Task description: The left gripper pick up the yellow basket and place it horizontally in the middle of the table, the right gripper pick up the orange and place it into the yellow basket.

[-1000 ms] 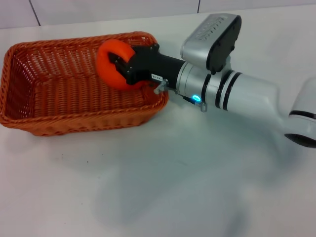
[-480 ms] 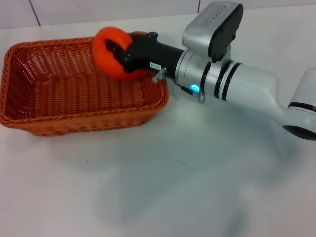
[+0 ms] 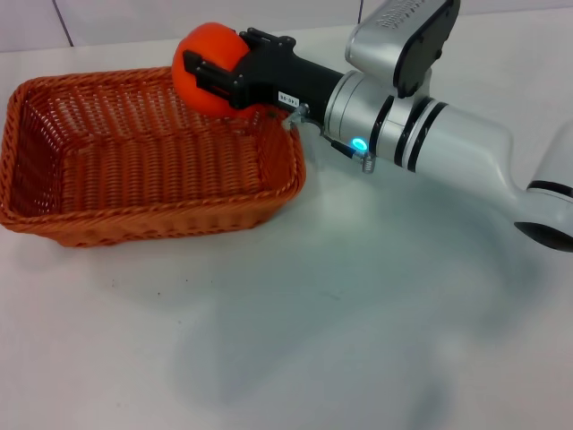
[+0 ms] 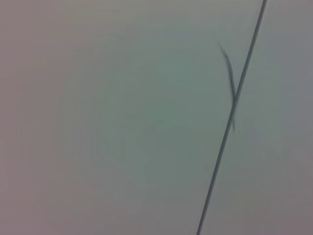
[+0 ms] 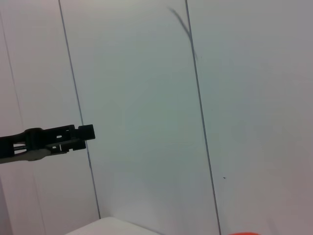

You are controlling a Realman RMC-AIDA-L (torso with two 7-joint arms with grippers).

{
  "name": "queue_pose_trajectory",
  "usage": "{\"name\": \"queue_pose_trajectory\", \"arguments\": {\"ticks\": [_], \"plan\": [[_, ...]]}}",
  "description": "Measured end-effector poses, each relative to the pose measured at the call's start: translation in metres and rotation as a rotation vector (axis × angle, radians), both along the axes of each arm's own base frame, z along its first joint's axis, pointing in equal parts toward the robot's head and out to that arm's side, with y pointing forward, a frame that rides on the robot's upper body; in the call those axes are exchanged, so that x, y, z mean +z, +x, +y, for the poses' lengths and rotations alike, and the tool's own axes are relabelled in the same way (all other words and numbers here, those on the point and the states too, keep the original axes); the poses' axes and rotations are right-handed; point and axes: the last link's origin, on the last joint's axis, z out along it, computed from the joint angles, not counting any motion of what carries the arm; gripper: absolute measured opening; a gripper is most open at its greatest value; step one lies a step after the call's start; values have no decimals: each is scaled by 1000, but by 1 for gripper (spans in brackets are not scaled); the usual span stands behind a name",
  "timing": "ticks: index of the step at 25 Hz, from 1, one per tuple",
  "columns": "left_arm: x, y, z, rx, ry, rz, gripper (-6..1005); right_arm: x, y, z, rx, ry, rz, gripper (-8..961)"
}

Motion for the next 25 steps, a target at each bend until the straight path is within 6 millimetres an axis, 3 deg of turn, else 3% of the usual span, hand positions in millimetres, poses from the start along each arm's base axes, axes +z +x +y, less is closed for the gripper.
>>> {"name": "queue_pose_trajectory", "arguments": {"ticks": [2,5,11,16,21,25], "plan": [[1,0,0,0,3,-2,887,0,-1,0,3,0,0,384],[1,0,0,-1,7,-7,887,0,-2,1,6,0,0,644],[2,0,0,0,9,-8,888,1,-6,4,6,6,5,846],[2,0,0,0,10,-8,888,1,-8,4,11,8,4,950],[2,-2,-1,9,13,-7,888,8,-2,7,-12,64,29,950],[1,-7,-2,27,28,-3,888,27,13,6,-10,225,50,949]]}}
